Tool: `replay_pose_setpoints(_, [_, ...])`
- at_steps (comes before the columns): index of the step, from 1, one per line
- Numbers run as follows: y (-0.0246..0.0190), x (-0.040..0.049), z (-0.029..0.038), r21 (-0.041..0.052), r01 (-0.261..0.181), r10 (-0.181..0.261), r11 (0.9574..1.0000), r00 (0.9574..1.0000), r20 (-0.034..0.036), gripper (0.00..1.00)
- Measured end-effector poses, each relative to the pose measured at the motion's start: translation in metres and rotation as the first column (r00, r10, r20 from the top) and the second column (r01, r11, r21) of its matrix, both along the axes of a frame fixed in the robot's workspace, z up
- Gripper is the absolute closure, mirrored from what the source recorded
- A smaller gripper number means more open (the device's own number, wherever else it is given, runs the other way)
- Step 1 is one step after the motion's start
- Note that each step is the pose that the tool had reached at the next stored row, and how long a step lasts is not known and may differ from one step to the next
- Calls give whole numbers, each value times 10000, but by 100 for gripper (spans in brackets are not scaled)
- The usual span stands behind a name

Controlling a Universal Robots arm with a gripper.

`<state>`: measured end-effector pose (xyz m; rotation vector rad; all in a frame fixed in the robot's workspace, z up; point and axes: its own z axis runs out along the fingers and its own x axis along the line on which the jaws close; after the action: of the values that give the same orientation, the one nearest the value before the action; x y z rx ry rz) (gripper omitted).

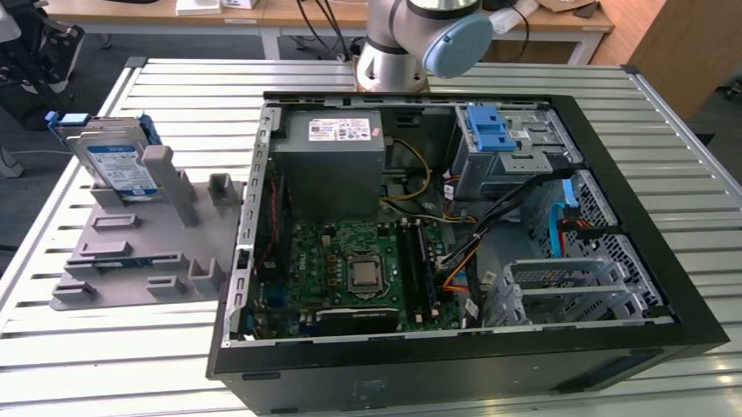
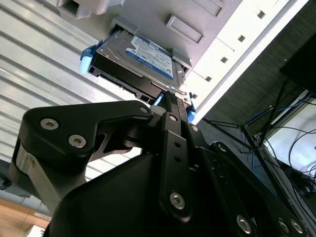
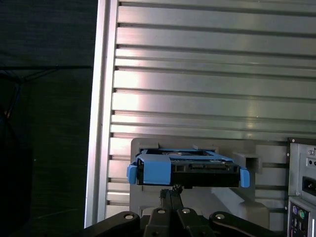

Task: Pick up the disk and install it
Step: 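Pick up the disk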

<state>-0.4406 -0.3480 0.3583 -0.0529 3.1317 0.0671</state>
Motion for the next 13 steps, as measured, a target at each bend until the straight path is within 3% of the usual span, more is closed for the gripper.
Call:
replay_pose_setpoints(6, [0,0,0,0,-83,83,10000,10000,0,89])
replay_pose_setpoints(10, [0,-2,0,0,-609,609,9981,9981,0,89])
replay_pose_setpoints(13, [0,-3,0,0,-1114,1114,9938,9938,1,89])
